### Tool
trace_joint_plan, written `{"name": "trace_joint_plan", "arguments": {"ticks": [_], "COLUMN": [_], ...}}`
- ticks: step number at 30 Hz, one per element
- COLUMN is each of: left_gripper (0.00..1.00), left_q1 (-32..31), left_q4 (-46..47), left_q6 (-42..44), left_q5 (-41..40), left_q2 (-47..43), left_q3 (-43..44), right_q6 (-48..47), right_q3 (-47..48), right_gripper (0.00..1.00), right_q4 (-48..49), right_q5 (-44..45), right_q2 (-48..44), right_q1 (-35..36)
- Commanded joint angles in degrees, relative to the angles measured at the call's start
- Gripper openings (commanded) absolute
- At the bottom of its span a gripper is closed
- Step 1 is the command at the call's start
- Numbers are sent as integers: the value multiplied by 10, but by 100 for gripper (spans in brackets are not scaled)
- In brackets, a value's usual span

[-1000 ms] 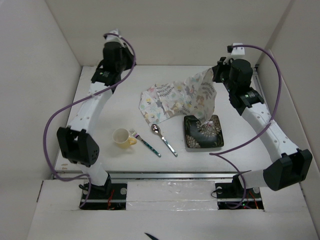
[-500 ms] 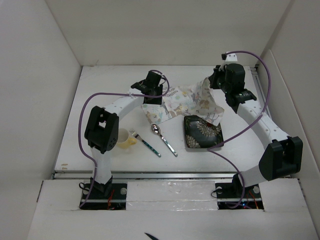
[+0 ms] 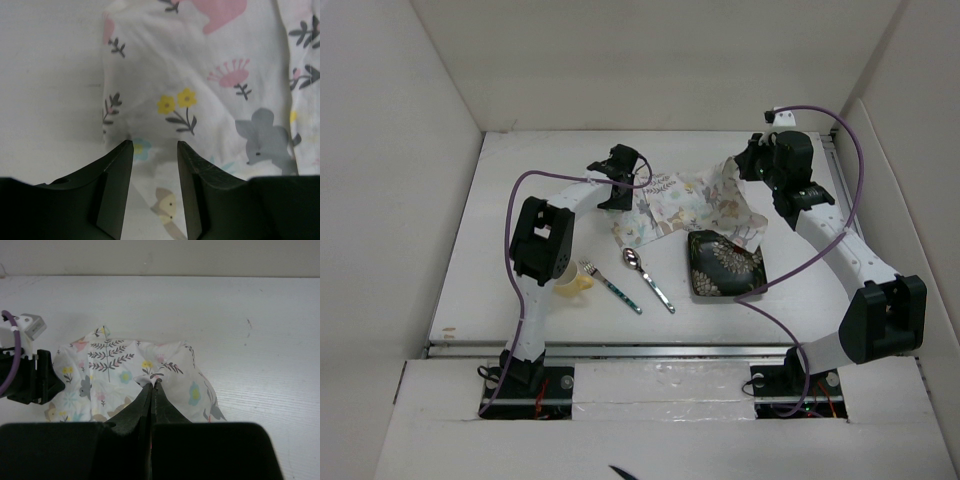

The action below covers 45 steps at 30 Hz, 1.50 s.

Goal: Set the dinner table for one person

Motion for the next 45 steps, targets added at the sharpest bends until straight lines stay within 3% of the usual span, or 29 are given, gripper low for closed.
{"name": "trace_joint_plan", "arguments": {"ticks": [1, 2, 3, 6, 13, 16, 22, 23, 26, 31, 33, 37, 42, 45], "left_gripper": [37, 13, 0, 0, 0, 0, 0, 7, 45, 44, 33, 25, 43, 45], "left_q1": [4, 4, 4, 4, 69, 101, 131, 131, 131, 131, 131, 131, 136, 136], "left_q4": [-46, -49, -49, -41, -26, -26, -16, -2, 18, 29, 19, 12, 11, 9], "left_q6": [12, 14, 15, 14, -4, -17, -22, -23, -35, -48, -55, -37, -34, -39], "left_q5": [24, 23, 22, 16, 33, 45, 44, 51, 88, 85, 84, 56, 12, 15], "left_q2": [49, 63, 68, 77, 99, 131, 155, 136, 80, -29, -83, -123, -88, -54], "left_q3": [45, 60, 67, 89, 167, 263, 344, 334, 292, 170, 82, -34, -57, -31], "right_q6": [4, 5, 6, 9, 14, 18, 19, 20, 25, 29, 29, 31, 26, 23], "right_q3": [-1, -2, -3, -8, -10, -10, 1, 4, 30, 71, 60, 36, 26, 24], "right_gripper": [0, 0, 0, 0, 0, 0, 0, 0, 0, 0, 0, 0, 0, 0], "right_q4": [46, 47, 46, 54, 68, 74, 82, 85, 93, 85, 102, 114, 111, 105], "right_q5": [-19, -20, -21, -28, -39, -45, -50, -51, -60, -70, -66, -73, -84, -89], "right_q2": [-25, -26, -26, -31, -26, -15, 5, 8, 36, 85, 86, 72, 61, 54], "right_q1": [-6, -6, -6, -11, -16, -16, -27, -27, -27, -21, -21, -16, -16, -16]}}
